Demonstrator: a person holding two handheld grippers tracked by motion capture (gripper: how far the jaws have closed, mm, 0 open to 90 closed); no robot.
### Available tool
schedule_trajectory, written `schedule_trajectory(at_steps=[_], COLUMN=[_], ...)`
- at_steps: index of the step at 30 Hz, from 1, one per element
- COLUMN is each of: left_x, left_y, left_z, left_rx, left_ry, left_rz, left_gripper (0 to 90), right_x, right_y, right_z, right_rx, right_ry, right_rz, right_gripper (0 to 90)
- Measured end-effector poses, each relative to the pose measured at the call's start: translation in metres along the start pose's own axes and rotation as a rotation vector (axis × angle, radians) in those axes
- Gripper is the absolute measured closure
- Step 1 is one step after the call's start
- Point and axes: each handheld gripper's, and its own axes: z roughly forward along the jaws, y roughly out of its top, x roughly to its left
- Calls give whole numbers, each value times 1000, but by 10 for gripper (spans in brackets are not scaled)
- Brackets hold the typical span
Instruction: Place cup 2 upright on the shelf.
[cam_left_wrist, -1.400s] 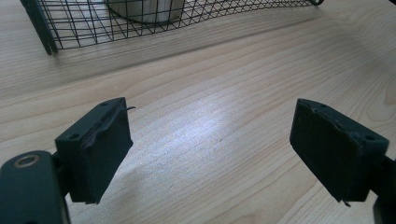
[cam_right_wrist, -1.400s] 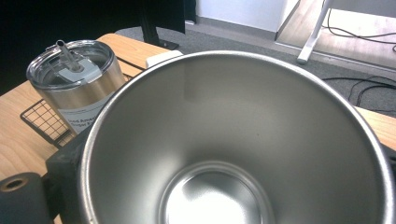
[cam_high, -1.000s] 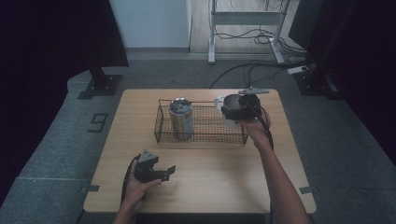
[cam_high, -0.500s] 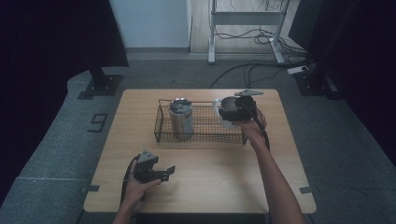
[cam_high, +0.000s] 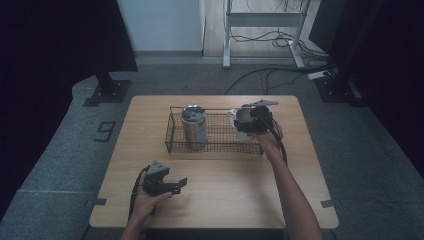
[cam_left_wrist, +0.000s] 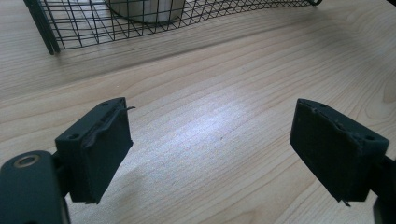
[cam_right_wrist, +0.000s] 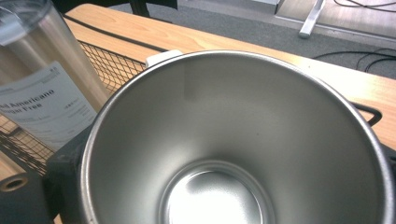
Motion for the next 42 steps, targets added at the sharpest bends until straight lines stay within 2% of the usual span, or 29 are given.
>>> schedule_trajectory(at_steps=[27,42], left_x=[0,0], left_y=[-1,-1], left_z=[2,2], left_rx=[8,11], left_ry=[5,3], left_rz=[1,4], left_gripper=[128,129], right_x=[-1,-1], right_y=[-16,-21], right_z=[24,33], right_rx=[83,110], right_ry=[-22,-32], right_rz=[7,13], right_gripper=[60,60])
